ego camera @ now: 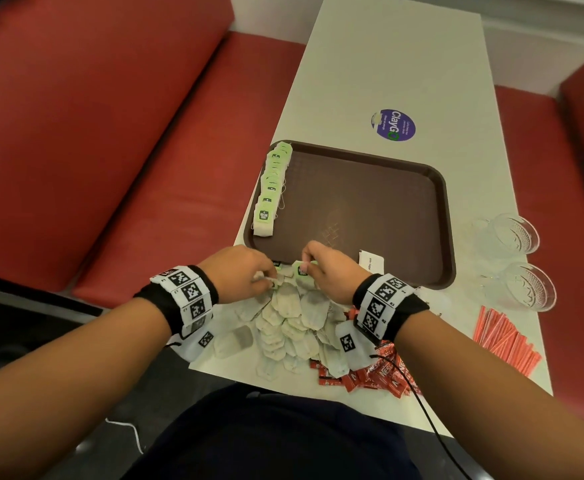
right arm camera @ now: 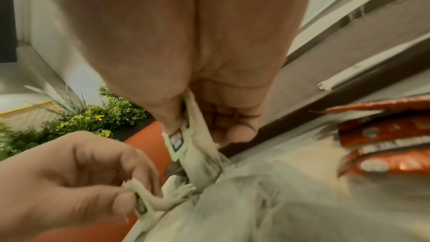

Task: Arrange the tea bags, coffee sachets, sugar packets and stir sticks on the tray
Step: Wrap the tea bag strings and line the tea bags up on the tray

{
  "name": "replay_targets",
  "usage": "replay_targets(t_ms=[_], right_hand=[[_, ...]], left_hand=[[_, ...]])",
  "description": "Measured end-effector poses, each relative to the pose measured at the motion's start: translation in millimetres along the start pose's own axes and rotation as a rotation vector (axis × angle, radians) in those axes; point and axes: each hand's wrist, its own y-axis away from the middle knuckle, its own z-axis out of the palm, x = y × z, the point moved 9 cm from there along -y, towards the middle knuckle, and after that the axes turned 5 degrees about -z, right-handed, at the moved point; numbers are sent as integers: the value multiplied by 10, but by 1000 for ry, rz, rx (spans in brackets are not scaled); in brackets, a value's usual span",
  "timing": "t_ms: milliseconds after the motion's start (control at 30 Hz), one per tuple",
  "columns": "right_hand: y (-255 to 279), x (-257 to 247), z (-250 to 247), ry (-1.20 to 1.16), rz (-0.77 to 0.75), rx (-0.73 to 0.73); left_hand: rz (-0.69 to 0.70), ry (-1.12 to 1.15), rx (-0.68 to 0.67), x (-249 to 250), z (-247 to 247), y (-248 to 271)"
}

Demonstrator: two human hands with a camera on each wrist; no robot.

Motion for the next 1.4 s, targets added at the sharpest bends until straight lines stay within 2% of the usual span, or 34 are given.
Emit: replay_targets(t_ms=[200, 333, 400, 700, 833, 900, 1000, 1067, 1233, 1400], right_hand=[[59, -156, -121, -92, -58, 77], [51, -243, -211, -27, -128, 112], [53, -221, -262, -31, -103, 132], [57, -166, -372, -60, -76, 129], [39, -121, -388, -87, -89, 138], [16, -96, -393, -105, -96, 148], [-22, -46, -399, -142, -79, 160], [-43, -20, -417, -135, -60, 170], [-96, 27, -436, -150, -38, 185], [-147, 38, -433, -154, -34, 200]], left_hand=[[-81, 261, 228, -149, -362, 71], [-112, 338, 306, -235, -515, -13], [-170, 337, 319, -367, -549, -122], [-355, 314, 249, -774, -439, -670], [-374, 250, 322, -804, -494, -719], [-373, 238, 326, -783, -493, -695], [-338, 174, 170, -682, -331, -679], [-319, 130, 123, -639, -262, -670], [-303, 119, 157, -629, -327, -717], [-274, 103, 126, -603, -373, -761]])
